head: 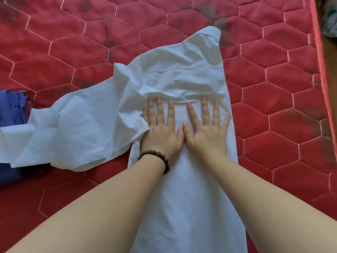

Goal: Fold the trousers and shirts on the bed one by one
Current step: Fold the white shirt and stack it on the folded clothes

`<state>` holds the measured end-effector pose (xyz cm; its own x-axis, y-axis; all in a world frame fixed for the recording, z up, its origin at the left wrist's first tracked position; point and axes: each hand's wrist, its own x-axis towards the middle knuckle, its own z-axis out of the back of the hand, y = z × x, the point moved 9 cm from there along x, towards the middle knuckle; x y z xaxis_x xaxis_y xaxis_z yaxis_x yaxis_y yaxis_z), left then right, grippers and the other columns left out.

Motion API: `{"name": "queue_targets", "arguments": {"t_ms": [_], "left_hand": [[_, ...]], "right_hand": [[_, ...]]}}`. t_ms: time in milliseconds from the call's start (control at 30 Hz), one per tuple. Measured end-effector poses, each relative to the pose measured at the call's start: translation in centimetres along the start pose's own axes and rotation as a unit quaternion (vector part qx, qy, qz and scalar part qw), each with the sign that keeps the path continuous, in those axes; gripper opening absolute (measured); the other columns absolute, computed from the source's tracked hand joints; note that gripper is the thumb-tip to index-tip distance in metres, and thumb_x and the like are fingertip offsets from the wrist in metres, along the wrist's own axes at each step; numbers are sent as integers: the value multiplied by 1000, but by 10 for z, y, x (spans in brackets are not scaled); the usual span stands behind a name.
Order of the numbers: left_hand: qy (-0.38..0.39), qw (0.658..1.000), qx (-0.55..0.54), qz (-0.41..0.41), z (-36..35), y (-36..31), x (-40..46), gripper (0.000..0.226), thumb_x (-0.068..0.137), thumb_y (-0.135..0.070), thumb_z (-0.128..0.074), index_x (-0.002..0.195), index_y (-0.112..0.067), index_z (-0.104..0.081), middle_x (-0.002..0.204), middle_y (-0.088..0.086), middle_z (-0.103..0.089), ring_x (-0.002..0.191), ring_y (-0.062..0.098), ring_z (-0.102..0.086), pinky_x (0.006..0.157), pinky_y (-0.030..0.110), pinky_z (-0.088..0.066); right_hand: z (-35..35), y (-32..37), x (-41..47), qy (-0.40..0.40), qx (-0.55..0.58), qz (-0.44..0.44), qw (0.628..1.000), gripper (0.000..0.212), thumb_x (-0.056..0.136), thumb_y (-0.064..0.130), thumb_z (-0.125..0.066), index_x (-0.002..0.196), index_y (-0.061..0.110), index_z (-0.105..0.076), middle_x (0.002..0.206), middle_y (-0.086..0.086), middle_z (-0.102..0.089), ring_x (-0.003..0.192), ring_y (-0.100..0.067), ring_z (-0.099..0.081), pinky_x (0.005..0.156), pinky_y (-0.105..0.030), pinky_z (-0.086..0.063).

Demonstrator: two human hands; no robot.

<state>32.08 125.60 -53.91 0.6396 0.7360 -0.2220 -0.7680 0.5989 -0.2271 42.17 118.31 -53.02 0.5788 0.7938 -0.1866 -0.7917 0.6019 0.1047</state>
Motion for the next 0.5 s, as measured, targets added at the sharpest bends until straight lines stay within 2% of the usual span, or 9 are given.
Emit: {"name": "queue_targets", "arguments": {"t_ms": [133, 267, 400, 433, 500], "left_hand": [[-17, 1000, -13, -6, 0, 0, -2, 70, 90, -50, -3, 146, -15, 21, 154, 20, 25, 140, 37, 29, 115, 55, 11], [-9, 1000, -7, -10, 1, -2, -2, 72, 91, -50, -4, 150, -12, 13, 153, 20, 26, 140, 34, 31, 116, 51, 14], [7, 1000, -19, -18, 4, -1, 1, 75, 91, -53, -16, 152, -16, 7, 155, 15, 26, 140, 28, 33, 114, 45, 20], [12, 999, -43, -9, 7, -1, 1, 75, 92, -52, -26, 153, -17, 0, 157, 13, 21, 141, 26, 30, 114, 43, 20], [-8, 993, -115, 24, 21, 0, 4, 67, 91, -44, -44, 150, -18, -23, 160, 11, 1, 146, 24, 15, 117, 39, 13]], "right_hand": [[-3, -1, -1, -11, -19, -5, 1000, 60, 90, 58, -11, 148, 46, -5, 162, 1, 6, 148, -27, 10, 115, -60, 5], [-1, 0, -1, -22, -8, -2, 1000, 59, 91, 57, -17, 148, 43, -10, 162, -1, -1, 148, -28, 3, 114, -62, -1], [-2, -2, -1, 7, -3, -3, 1000, 59, 91, 57, -20, 146, 47, -2, 161, 2, 6, 148, -22, 11, 115, -58, 4], [0, -1, 0, 11, 6, -5, 1000, 58, 92, 57, -25, 146, 49, -5, 161, 4, 3, 148, -21, 9, 116, -56, 4], [16, 0, 5, -19, 54, -12, 998, 53, 91, 52, -37, 143, 48, -31, 159, 2, -21, 147, -23, -12, 115, -52, -7]]}}
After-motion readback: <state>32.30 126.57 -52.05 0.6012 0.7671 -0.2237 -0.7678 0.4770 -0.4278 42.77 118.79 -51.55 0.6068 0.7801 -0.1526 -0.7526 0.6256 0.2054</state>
